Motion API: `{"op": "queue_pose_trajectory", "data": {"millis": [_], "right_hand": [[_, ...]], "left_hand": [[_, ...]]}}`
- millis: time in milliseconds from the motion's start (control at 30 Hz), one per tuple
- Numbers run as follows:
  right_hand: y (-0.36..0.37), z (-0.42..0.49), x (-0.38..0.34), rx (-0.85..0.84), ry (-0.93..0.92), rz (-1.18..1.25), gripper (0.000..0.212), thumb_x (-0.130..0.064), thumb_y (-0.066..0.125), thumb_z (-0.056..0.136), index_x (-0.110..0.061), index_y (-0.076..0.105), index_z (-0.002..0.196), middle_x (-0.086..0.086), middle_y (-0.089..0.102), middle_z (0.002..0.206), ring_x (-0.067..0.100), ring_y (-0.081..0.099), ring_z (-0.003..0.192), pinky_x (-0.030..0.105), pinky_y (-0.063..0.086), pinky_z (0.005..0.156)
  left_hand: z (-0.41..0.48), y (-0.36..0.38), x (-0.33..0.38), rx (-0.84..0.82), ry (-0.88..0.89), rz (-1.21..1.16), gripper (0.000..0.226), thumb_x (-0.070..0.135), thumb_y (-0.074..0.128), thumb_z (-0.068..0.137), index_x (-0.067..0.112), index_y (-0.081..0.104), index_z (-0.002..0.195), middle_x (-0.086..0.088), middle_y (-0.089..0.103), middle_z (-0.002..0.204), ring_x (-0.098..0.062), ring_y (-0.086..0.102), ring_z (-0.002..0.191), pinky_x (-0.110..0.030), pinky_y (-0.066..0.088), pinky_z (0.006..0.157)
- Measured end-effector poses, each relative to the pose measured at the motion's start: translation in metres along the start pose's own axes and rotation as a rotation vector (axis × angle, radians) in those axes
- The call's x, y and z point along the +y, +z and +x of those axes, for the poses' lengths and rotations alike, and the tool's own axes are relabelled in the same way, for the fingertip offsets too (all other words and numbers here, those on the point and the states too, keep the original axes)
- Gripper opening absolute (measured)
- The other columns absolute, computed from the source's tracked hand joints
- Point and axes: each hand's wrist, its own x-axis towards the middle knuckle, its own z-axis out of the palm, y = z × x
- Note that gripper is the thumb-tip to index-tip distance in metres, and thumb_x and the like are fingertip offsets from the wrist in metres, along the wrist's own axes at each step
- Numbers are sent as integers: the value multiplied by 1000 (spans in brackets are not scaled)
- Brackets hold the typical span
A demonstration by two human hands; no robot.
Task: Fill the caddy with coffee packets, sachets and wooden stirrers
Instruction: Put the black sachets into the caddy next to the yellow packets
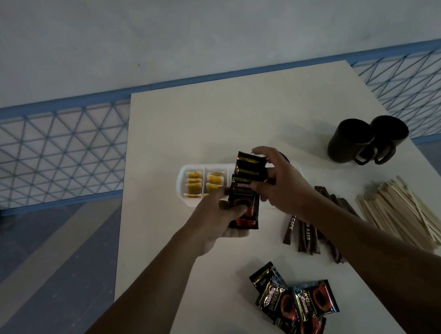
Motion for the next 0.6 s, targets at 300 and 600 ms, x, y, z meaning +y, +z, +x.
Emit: {"op": "queue_pose_trajectory", "data": {"millis": [300,600], "right_hand": [[-2,16,-4,-105,20,-109,49,-9,57,94,-33,47,135,0,66,95,15,62,70,19,42,53],[-4,27,-16,-133,-25,-266,20,-9,63,87,-18,58,103,1,68,81,20,65,75,40,54,72]], "left_hand": [[14,1,14,74,62,149,42,-5,67,87,1,50,125,-8,63,109,-31,67,103,-46,60,83],[30,-7,27,129,125,380,49,-1,72,82,16,51,122,-8,69,106,-24,72,94,-47,58,87]]}}
